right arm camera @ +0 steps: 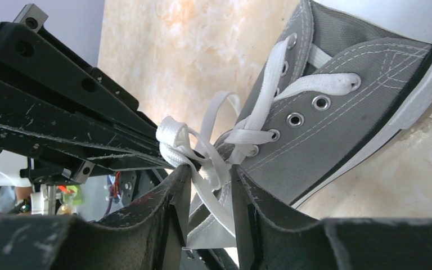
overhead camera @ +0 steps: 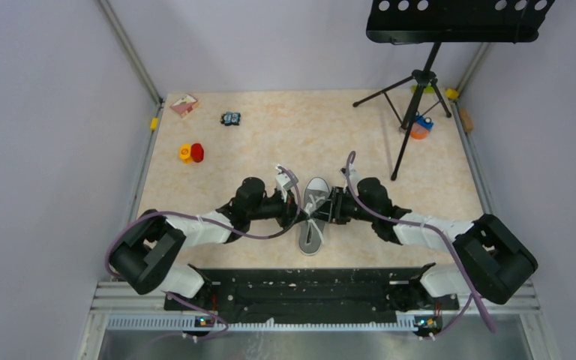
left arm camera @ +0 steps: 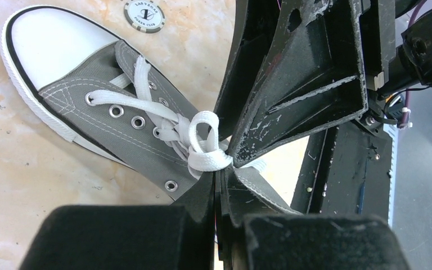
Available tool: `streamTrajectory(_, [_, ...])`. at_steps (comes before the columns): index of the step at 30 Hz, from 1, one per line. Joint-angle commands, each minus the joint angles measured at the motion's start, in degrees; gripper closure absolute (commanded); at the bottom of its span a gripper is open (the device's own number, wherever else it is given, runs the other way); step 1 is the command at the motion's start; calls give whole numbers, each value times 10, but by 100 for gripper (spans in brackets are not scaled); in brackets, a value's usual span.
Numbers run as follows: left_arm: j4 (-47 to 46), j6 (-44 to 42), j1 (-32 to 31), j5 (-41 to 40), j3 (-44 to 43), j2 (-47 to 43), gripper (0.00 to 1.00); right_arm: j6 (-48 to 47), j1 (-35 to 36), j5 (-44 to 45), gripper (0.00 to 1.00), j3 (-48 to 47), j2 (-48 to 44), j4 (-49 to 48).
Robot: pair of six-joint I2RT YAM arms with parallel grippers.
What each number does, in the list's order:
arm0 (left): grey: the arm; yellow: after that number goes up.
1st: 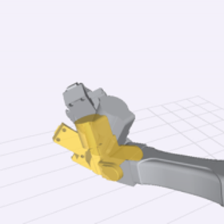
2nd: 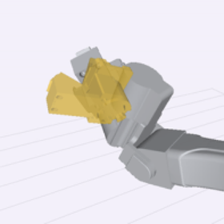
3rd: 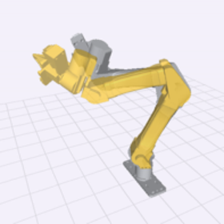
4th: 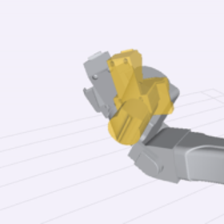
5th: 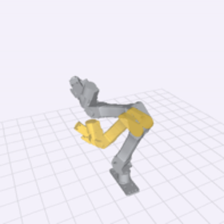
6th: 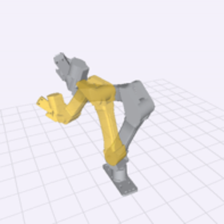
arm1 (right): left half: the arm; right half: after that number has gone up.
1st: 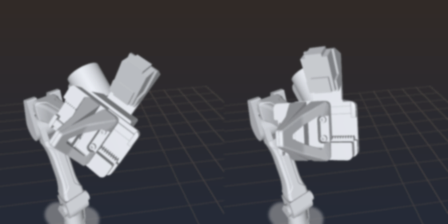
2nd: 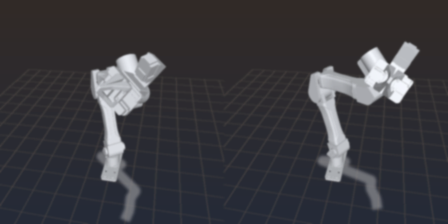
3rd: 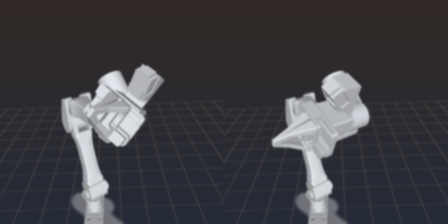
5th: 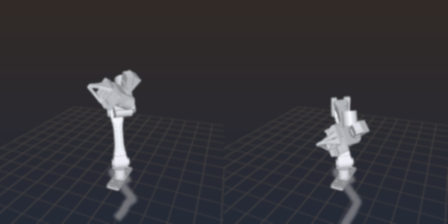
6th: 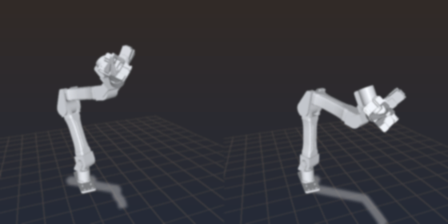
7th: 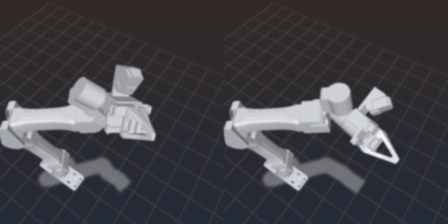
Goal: Tie the shoes
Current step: Wrap the shoelace around the shoelace, then cross the shoelace with the shoelace.
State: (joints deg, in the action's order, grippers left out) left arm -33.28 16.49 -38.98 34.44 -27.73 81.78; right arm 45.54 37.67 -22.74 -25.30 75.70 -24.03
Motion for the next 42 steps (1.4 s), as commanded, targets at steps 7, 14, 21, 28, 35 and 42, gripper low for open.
streamTrajectory(7, [-33,2,-2,28,-7,-14,100,-3,-8,7,74,-32,31,-47])
streamTrajectory(14, [-36,3,-2,30,-7,-14,100,-3,-8,-4,90,-29,30,-53])
streamTrajectory(21, [-36,6,-3,35,-6,-14,100,-14,-8,13,100,-26,14,-28])
streamTrajectory(28, [-18,2,-2,40,-9,-14,100,-21,-8,32,100,-20,-19,-5])
streamTrajectory(35, [-33,27,-3,22,-17,4,100,-17,-8,30,100,-6,-49,5])
streamTrajectory(42, [-59,43,-3,26,-22,25,100,-17,-5,28,100,4,-65,15])
